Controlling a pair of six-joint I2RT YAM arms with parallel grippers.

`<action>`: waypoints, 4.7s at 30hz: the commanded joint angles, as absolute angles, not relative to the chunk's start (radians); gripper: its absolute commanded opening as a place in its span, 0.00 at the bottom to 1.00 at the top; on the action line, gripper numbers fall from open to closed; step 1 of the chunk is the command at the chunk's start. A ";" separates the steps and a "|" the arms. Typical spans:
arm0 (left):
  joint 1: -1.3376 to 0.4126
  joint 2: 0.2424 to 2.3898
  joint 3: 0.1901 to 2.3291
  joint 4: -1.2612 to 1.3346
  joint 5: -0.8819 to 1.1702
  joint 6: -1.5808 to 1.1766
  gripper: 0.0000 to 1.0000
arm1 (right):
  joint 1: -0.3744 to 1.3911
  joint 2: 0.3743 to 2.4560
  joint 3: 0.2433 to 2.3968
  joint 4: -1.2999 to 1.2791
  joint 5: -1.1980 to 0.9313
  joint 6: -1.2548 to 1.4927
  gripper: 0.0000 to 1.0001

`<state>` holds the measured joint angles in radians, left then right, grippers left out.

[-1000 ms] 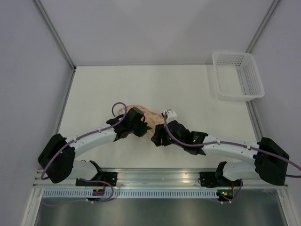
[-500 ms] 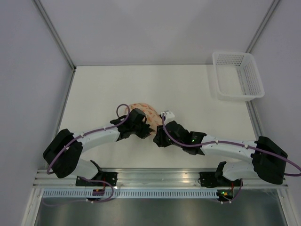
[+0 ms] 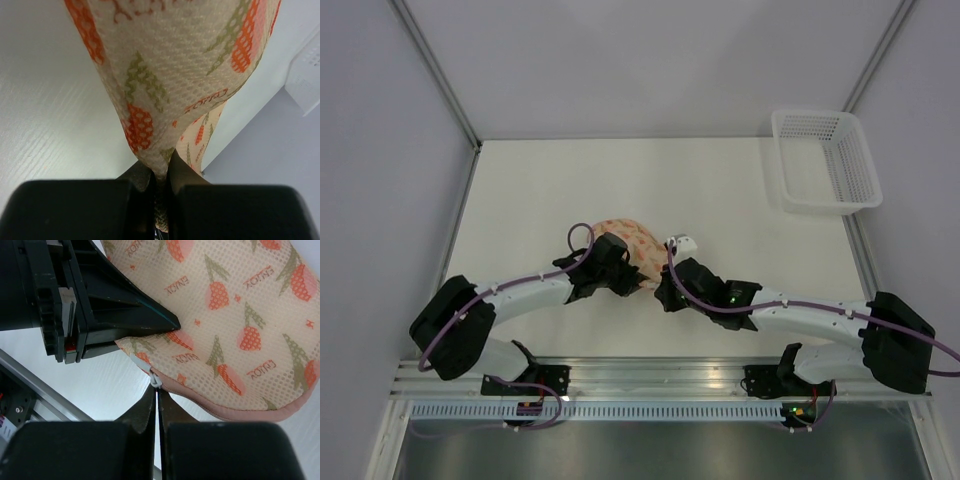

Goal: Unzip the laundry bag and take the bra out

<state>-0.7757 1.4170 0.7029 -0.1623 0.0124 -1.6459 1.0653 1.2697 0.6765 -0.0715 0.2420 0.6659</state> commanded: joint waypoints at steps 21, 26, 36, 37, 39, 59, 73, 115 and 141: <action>-0.548 1.157 0.396 0.347 0.268 -1.327 0.02 | 1.062 1.134 0.669 -0.426 0.385 0.735 0.00; -0.548 1.157 0.403 0.298 0.264 -1.318 0.02 | 1.063 1.121 0.647 -0.284 0.241 0.690 0.22; -0.564 1.193 0.491 0.183 0.218 -1.200 0.02 | 1.063 1.212 0.670 -0.023 -0.074 0.689 0.59; -0.569 1.195 0.498 0.140 0.194 -1.174 0.02 | 1.063 1.224 0.678 -0.008 -0.084 0.690 0.59; -0.583 1.201 0.518 0.094 0.114 -1.100 0.02 | 1.065 1.244 0.689 -0.008 -0.103 0.698 0.60; -0.698 1.097 0.325 0.474 -0.078 -1.137 0.02 | 1.068 1.341 0.767 -0.143 0.129 0.790 0.61; -0.703 1.092 0.316 0.497 -0.044 -1.177 0.02 | 1.074 1.419 0.799 -0.112 0.138 0.842 0.58; -0.704 1.143 0.367 0.359 -0.008 -1.408 0.02 | 1.150 1.272 0.733 -0.133 0.434 0.831 0.00; -0.543 1.287 0.492 0.453 0.609 -0.956 0.02 | 1.150 1.215 0.768 -0.617 0.646 0.919 0.01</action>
<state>-0.5560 1.2369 0.3889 0.4225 0.3965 -1.0946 1.1503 1.2469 0.7383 -0.5060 0.5533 0.8997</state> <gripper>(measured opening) 0.066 0.010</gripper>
